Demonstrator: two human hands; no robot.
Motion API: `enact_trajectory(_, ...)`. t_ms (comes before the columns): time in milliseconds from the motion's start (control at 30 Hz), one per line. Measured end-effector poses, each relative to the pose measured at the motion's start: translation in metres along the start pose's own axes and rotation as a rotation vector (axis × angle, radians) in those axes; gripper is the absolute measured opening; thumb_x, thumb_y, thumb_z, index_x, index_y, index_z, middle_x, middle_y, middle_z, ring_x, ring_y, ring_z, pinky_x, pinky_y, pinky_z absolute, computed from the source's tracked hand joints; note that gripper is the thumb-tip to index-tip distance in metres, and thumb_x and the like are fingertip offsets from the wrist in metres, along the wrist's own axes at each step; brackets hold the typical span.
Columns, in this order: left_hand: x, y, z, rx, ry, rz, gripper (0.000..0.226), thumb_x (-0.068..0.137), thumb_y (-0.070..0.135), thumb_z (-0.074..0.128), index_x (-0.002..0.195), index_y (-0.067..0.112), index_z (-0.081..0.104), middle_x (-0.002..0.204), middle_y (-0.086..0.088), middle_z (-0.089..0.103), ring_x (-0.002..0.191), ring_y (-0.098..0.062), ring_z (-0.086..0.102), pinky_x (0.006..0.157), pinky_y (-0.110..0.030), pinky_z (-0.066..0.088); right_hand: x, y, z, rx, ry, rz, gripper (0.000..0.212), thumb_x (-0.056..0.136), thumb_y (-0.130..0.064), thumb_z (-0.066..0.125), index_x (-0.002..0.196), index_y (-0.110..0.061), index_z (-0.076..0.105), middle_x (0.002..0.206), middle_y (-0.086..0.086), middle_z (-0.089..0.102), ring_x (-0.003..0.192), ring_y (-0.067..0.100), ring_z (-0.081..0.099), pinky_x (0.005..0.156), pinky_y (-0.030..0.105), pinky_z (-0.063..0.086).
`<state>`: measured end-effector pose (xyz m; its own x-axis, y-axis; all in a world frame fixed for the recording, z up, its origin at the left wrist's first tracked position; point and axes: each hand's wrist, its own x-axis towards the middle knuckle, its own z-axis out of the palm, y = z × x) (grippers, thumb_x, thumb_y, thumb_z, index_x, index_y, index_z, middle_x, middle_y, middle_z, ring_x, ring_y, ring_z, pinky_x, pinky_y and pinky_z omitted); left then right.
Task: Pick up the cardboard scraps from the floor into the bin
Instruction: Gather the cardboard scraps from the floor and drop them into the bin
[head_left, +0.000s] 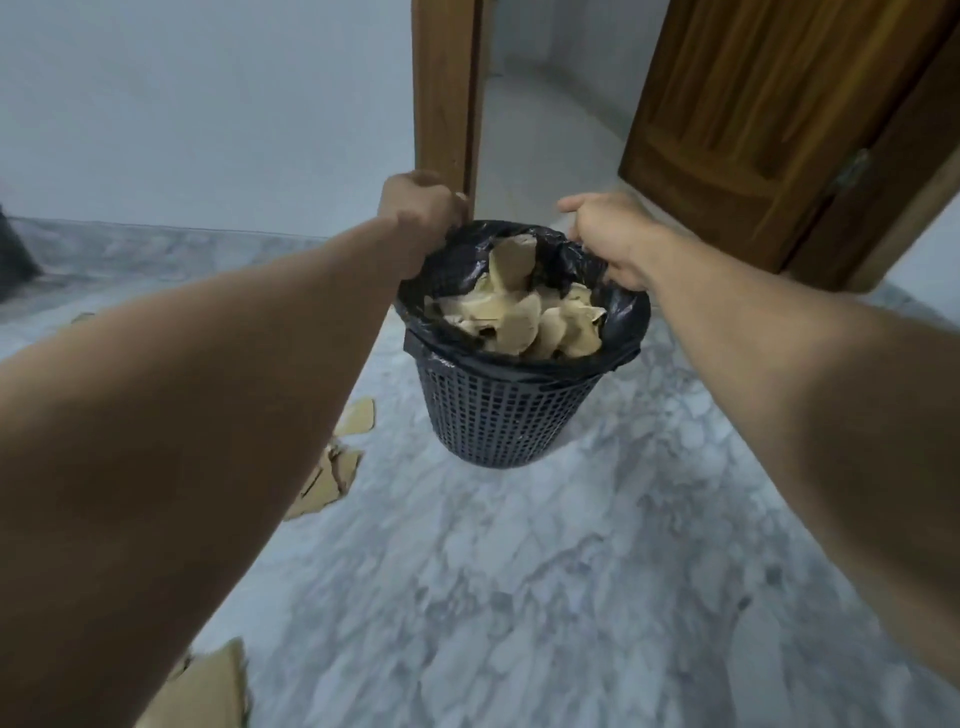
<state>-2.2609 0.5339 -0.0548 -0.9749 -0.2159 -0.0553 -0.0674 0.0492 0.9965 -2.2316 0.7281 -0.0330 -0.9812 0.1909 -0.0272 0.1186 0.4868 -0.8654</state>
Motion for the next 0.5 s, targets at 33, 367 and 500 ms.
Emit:
enact_trajectory(33,-0.003,-0.002,-0.012,-0.011,0.038,0.034,0.04,0.091,0.006,0.064,0.131,0.014,0.061,0.109,-0.005,0.072,0.1,-0.021,0.071,0.086,-0.035,0.062,-0.005,-0.003,0.005,-0.018,0.007,-0.024,0.039,0.095,-0.009,0.049,0.13,-0.014,0.067,0.125,0.011,0.065,0.108,0.024,0.06,0.104,0.043,0.048)
enact_trajectory(367,-0.138,-0.161,-0.211,0.79,0.328,0.117,0.072,0.092,0.069,0.047,0.151,0.028,0.039,0.147,-0.01,0.053,0.142,-0.032,0.04,0.109,-0.047,0.035,-0.077,-0.041,0.161,-0.247,0.014,-0.548,0.042,0.098,-0.028,0.055,0.14,-0.021,0.056,0.133,-0.002,0.058,0.127,0.017,0.054,0.097,0.023,0.039)
enact_trajectory(500,-0.222,-0.25,-0.286,1.141,0.126,-0.244,0.116,0.061,0.105,0.017,0.159,0.044,0.0,0.171,-0.007,-0.002,0.151,-0.046,-0.018,0.113,-0.077,-0.003,-0.101,-0.022,0.245,-0.4,-0.117,-0.563,0.047,0.1,-0.04,0.053,0.143,-0.021,0.051,0.147,0.003,0.05,0.136,0.024,0.047,0.104,0.033,0.04)
